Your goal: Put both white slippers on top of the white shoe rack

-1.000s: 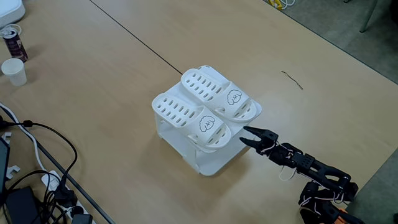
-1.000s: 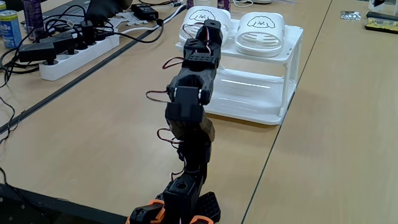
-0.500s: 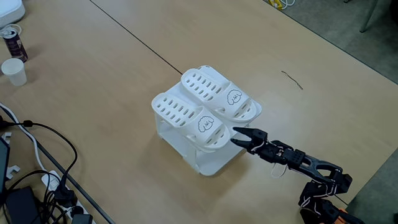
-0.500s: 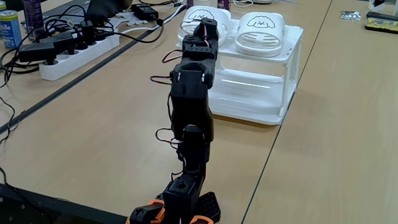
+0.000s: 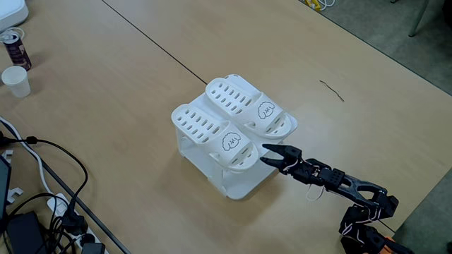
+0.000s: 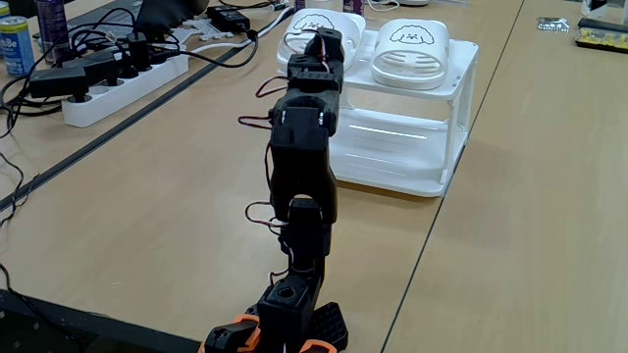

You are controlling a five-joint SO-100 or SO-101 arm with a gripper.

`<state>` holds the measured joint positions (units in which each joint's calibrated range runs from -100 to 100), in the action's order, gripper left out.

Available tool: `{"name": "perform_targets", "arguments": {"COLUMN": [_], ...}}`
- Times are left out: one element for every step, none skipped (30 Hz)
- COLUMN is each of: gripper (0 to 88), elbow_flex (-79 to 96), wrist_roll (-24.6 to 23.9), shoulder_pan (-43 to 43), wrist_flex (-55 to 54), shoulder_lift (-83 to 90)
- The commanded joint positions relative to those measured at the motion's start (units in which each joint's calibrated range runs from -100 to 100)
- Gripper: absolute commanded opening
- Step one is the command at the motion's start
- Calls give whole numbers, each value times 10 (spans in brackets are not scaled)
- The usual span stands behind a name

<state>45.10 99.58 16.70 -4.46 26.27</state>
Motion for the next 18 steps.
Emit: {"name": "perform_targets", "arguments": {"gripper": [232, 232, 232, 232, 232, 232, 232, 232, 232, 232, 232, 232, 232, 232, 232, 232, 232, 232], "elbow_flex": [16, 22, 27, 29, 32, 32, 31, 25, 18, 9, 4, 2, 2, 3, 5, 6, 8, 13], "wrist_roll": [4, 4, 4, 4, 4, 4, 4, 4, 4, 4, 4, 4, 4, 4, 4, 4, 4, 4], "shoulder_pan": [18, 26, 32, 38, 48, 60, 67, 76, 90, 99, 106, 112, 117, 118, 119, 119, 117, 116], "wrist_flex": [-5, -5, -5, -4, -4, -4, -4, -4, -4, -4, -4, -4, -4, -4, -4, -4, -4, -4], "shoulder_lift": [48, 59, 68, 76, 84, 89, 92, 92, 89, 87, 85, 83, 80, 77, 75, 74, 74, 74]}}
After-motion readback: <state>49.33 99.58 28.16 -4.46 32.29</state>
